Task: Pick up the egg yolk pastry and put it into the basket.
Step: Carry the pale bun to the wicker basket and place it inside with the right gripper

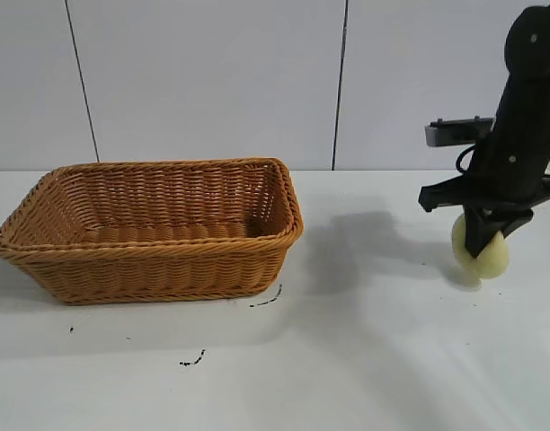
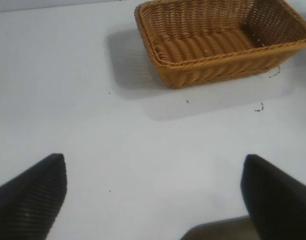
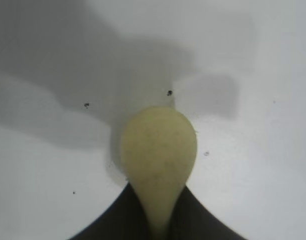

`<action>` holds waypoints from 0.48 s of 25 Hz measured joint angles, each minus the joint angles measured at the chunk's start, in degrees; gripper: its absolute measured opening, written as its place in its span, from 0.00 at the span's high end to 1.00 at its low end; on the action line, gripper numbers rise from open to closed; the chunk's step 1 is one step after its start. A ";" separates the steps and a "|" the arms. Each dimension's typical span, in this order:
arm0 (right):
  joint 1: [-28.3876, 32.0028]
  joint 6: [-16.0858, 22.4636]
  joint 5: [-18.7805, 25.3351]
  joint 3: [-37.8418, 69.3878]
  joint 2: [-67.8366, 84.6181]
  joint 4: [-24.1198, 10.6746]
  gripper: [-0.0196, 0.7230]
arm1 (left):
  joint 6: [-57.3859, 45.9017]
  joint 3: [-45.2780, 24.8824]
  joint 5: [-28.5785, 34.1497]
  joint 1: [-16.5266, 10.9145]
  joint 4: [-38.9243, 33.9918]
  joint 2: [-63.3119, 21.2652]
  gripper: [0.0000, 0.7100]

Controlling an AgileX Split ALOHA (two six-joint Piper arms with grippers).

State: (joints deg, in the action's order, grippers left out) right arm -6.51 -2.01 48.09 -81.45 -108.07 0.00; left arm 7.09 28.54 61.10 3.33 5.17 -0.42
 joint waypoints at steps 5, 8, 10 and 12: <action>-3.88 0.00 5.08 -10.69 -1.57 0.00 0.98 | 0.00 0.00 0.00 0.00 0.00 0.00 0.02; -7.67 -0.02 7.60 -18.15 -4.45 0.00 0.98 | 0.00 0.00 0.00 0.00 0.00 0.00 0.02; -10.59 -0.02 9.59 -23.22 -7.24 0.00 0.98 | 0.00 0.00 0.00 0.00 0.00 0.00 0.02; -13.39 -0.02 11.31 -28.06 -9.67 0.00 0.98 | 0.00 0.00 0.00 0.00 0.00 0.00 0.02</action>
State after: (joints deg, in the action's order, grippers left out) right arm -19.89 -2.03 59.40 -109.51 -117.74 0.00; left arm 7.09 28.54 61.10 3.33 5.17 -0.42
